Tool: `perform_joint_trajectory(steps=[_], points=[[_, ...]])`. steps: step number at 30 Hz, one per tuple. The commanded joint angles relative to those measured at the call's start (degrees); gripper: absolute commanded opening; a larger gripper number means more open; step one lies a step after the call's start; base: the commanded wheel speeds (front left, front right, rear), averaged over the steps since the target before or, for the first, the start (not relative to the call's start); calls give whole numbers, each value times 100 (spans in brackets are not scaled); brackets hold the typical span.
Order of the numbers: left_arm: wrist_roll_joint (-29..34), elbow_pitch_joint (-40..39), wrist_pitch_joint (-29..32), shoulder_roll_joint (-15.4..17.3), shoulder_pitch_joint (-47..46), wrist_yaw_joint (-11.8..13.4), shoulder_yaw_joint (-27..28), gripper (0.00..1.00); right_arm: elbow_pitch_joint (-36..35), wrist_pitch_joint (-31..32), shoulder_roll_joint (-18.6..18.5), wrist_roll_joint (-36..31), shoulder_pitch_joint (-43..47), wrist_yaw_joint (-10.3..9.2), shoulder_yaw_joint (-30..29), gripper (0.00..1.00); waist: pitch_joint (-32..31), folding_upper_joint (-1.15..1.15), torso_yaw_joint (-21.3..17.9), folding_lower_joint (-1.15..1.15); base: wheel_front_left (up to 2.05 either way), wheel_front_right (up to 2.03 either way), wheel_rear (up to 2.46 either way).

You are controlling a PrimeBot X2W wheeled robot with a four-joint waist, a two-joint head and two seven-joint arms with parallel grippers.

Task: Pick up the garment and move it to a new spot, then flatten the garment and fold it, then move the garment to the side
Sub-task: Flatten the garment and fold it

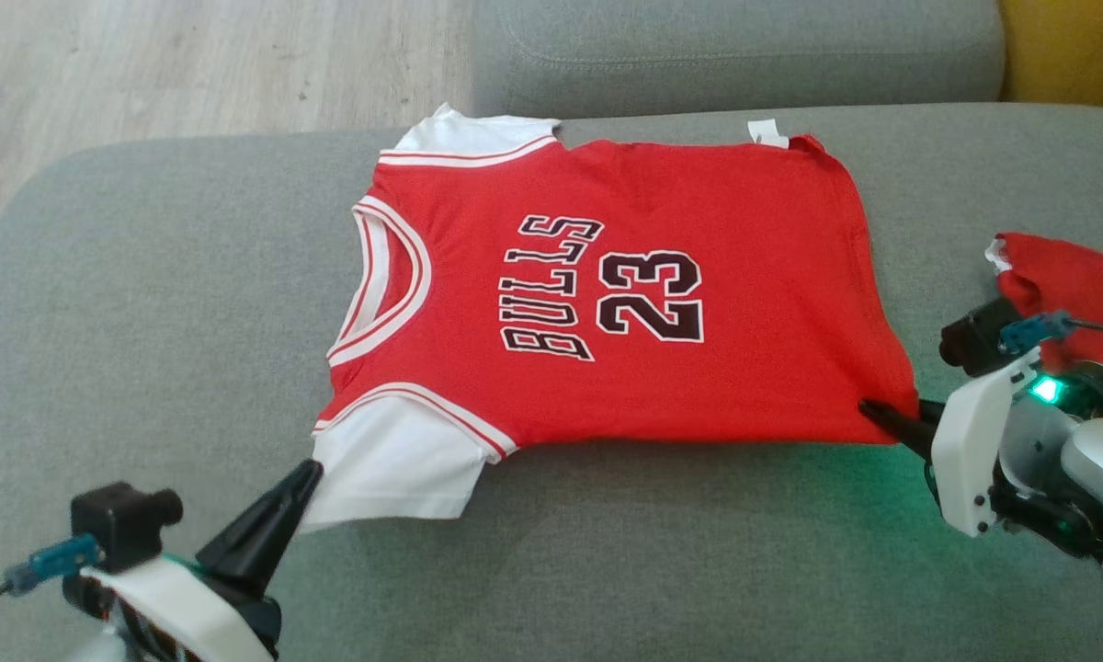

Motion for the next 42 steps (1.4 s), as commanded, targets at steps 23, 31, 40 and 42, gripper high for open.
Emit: perform_joint_trajectory(steps=[23,31,40,42], points=[[112,856,649,260,-2686,-39,256,0,763,548,668,16,-1280,-5,-469,0,1246,0,-402,0,0,0,0],[221,1387,803,246,-3634,-42,-336,0,1066,608,1016,-29,-1730,-5,-355,0,1538,0,-513,0,0,0,0],[415,2162,508,-7,-4883,-42,-1130,74,1529,276,1260,-187,-2392,-5,-223,100,1862,0,-561,0,0,0,0],[511,2456,244,-177,-5096,-42,-1114,100,1694,32,1338,-228,-2530,-5,-309,100,1891,0,-559,0,0,0,0]])
